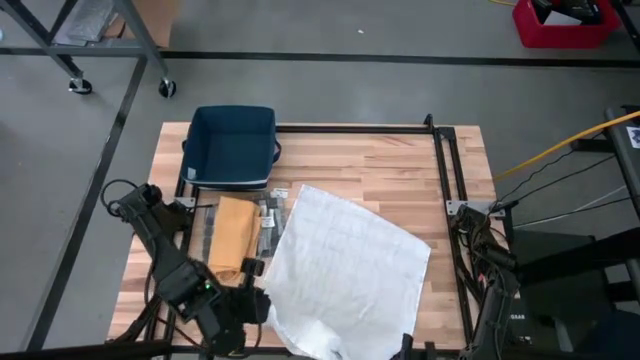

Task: Fold towel
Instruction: Fold the white towel

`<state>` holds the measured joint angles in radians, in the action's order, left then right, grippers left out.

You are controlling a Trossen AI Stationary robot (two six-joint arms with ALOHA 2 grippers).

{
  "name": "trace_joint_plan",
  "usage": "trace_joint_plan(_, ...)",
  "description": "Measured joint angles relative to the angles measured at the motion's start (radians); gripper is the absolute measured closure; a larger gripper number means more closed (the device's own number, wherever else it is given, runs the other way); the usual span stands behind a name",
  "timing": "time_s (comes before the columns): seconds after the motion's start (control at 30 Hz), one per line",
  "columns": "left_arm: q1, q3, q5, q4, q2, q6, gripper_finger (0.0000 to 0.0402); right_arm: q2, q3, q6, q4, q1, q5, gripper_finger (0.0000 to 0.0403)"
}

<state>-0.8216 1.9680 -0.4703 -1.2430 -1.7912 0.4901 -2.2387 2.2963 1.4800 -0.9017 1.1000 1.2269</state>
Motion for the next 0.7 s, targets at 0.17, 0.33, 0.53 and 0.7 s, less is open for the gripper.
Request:
trace_joint_plan(0.17, -0.042, -0.104, -0.118, 0.003, 0.000, 0.106, 0.0401, -0.006, 0.000, 0.137, -0.128, 0.000, -0.082, 0.0402)
trace_joint_plan(0.33, -0.048, -0.204, -0.327, 0.000, 0.000, 0.187, 0.0401, -0.006, 0.000, 0.266, -0.287, 0.000, -0.131, 0.0402)
trace_joint_plan(0.53, 0.000, -0.263, -0.484, -0.002, 0.000, 0.188, 0.0401, -0.006, 0.000, 0.511, -0.591, -0.007, -0.257, 0.0402)
trace_joint_plan(0.7, 0.069, -0.274, -0.531, -0.003, 0.000, 0.153, 0.0401, 0.000, -0.010, 0.539, -0.670, -0.010, -0.309, 0.0402)
